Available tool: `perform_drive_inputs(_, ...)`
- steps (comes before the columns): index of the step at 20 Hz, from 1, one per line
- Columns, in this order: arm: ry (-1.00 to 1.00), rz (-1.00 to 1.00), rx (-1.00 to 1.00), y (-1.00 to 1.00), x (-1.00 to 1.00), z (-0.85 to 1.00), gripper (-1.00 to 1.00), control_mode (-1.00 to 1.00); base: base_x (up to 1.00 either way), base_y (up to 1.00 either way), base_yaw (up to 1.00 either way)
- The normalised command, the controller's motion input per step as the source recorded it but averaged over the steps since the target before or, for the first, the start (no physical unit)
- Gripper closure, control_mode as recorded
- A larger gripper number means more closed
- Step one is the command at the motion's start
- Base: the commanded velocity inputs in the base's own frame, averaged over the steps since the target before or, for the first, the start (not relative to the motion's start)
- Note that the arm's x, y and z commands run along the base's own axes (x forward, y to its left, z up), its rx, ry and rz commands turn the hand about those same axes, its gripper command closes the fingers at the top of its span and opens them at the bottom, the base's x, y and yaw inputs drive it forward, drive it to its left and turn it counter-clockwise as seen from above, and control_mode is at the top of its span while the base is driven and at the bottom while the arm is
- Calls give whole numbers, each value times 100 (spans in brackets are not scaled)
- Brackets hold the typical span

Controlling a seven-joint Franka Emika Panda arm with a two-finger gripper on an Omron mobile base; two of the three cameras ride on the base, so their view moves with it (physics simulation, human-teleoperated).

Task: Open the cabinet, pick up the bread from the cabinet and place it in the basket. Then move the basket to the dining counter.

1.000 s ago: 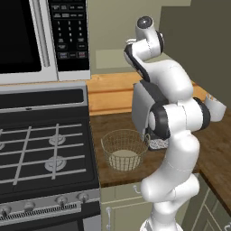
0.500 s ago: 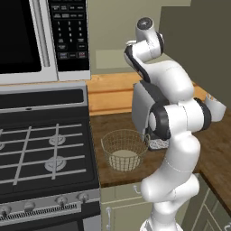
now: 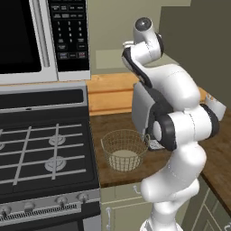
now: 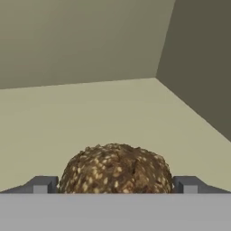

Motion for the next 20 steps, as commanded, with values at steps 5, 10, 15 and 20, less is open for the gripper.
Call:
perform_drive_inputs(5,-15,0,0,49,-84,19,100,-100,0,0,0)
perform_drive_inputs(10,2,0,-2,0,-100,54,100,-100,0,0,0)
perform_drive_inputs(15,2,0,0,1,-100,24,100,-100,0,0,0)
perform_drive_inputs(20,0,0,0,29,-100,-14,100,-100,0,0,0)
